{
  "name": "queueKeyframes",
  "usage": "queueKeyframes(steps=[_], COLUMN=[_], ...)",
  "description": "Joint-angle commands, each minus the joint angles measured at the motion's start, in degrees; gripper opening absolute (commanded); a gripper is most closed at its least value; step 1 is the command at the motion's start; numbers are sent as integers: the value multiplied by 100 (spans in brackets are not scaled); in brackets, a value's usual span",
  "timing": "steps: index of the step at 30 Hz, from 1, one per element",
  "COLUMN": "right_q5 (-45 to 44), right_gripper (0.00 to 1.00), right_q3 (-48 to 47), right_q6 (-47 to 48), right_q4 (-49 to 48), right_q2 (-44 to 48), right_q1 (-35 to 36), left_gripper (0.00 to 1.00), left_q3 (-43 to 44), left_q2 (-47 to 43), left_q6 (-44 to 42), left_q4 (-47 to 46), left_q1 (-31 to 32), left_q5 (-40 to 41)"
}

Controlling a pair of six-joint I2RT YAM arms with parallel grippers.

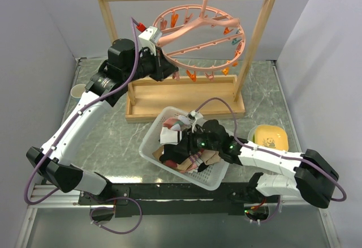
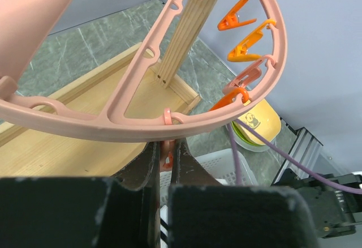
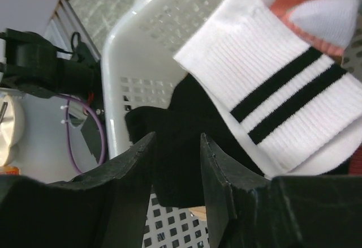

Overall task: Clip the socks to the hanger
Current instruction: Adjust the sock in the bin.

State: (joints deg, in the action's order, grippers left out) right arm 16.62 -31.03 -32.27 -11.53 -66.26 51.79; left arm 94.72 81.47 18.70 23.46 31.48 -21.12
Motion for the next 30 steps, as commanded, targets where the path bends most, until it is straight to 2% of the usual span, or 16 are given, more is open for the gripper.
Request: queueKeyframes(steps=[1, 10, 21, 27, 30], right_q5=[-71, -1063, -1205, -1565, -1653], right_gripper=[44, 44, 45, 55, 57], right_q3=[-220, -132, -184, -167, -62], right_q6=[-113, -270, -464, -578, -605], right_q4=[-262, -192, 212, 713, 749], right_q2=[-186, 25, -361, -344, -169], right_q1=[33, -2, -152, -204, -274], left_gripper=[1, 1, 2, 2, 2], left_q3=[20, -23, 3, 12, 12], left_q2=[-193, -255, -281, -272, -272], left_q6=[-77, -77, -77, -68, -59], left_q4=[-26, -17, -17, -26, -26], left_q1=[24, 24, 33, 24, 33], left_q5=[-59, -67, -76, -102, -137])
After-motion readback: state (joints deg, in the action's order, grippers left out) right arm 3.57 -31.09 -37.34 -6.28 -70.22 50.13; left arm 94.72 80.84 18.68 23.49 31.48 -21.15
